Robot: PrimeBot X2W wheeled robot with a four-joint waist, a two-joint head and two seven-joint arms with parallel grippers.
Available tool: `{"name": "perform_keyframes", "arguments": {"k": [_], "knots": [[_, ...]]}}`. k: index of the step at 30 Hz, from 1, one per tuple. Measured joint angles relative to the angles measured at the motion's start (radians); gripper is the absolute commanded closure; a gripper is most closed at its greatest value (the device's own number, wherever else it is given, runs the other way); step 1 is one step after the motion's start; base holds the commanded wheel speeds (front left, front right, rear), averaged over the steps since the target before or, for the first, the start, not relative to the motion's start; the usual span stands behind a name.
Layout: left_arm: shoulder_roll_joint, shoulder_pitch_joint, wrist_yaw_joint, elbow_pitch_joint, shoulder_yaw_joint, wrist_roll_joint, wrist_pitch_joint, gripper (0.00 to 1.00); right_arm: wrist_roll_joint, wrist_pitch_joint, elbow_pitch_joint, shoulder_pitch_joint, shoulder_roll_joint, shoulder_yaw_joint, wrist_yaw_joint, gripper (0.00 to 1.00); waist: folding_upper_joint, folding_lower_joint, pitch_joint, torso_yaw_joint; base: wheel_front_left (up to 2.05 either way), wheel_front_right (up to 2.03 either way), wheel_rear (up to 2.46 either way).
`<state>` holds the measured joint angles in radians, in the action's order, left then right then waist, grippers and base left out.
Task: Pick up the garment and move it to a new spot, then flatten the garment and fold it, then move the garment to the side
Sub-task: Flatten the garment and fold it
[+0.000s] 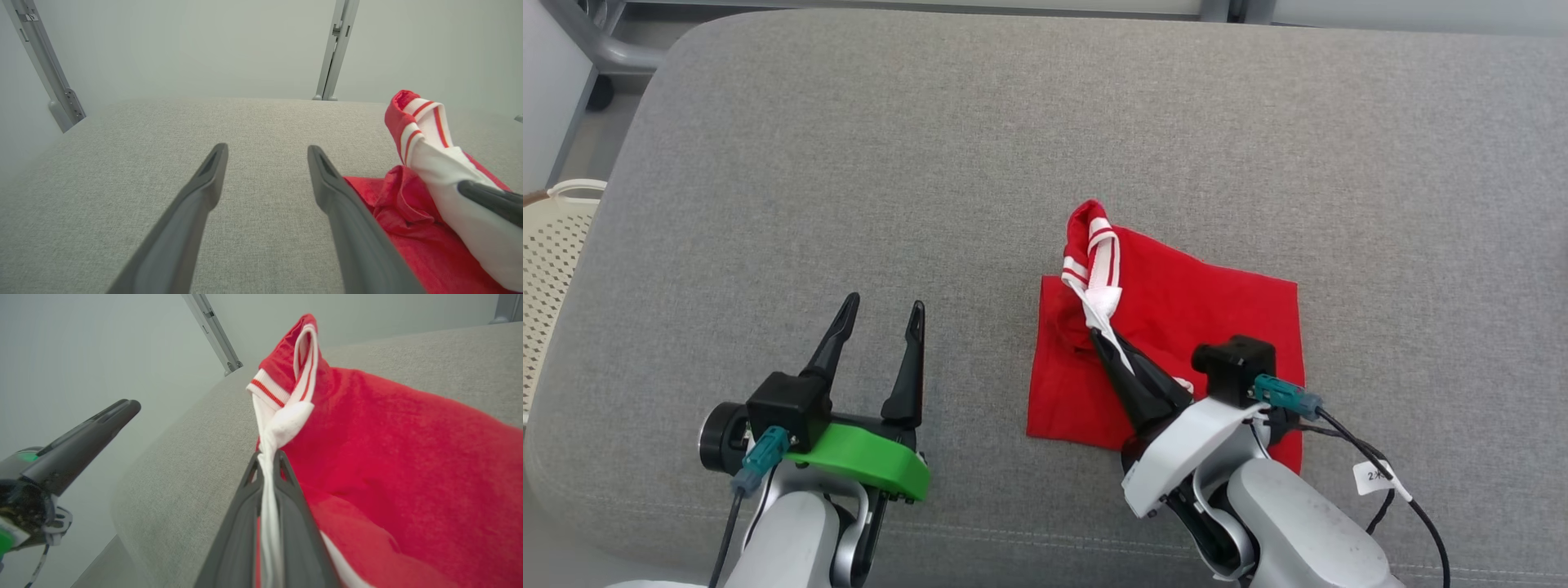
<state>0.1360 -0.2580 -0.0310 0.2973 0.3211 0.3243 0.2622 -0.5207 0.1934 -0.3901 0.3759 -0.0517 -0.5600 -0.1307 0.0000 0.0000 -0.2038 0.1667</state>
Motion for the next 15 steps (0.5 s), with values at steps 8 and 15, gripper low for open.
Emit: {"name": "perform_keyframes", "arguments": {"k": [8, 15], "knots": [[-0.004, -0.003, -0.001, 0.004, -0.003, -0.002, 0.0, 0.0, -0.122, 0.047, -0.019, 0.051, 0.002, -0.112, 0.0, 0.0, 0.0, 0.0, -0.01, -0.004, 0.0, 0.0, 0.0], [0.002, -0.004, 0.0, 0.006, -0.012, -0.004, 0.0, 0.0, -0.13, 0.066, 0.129, 0.079, 0.004, -0.135, 0.0, 0.0, 0.0, 0.0, -0.012, -0.03, 0.0, 0.0, 0.0]]}}
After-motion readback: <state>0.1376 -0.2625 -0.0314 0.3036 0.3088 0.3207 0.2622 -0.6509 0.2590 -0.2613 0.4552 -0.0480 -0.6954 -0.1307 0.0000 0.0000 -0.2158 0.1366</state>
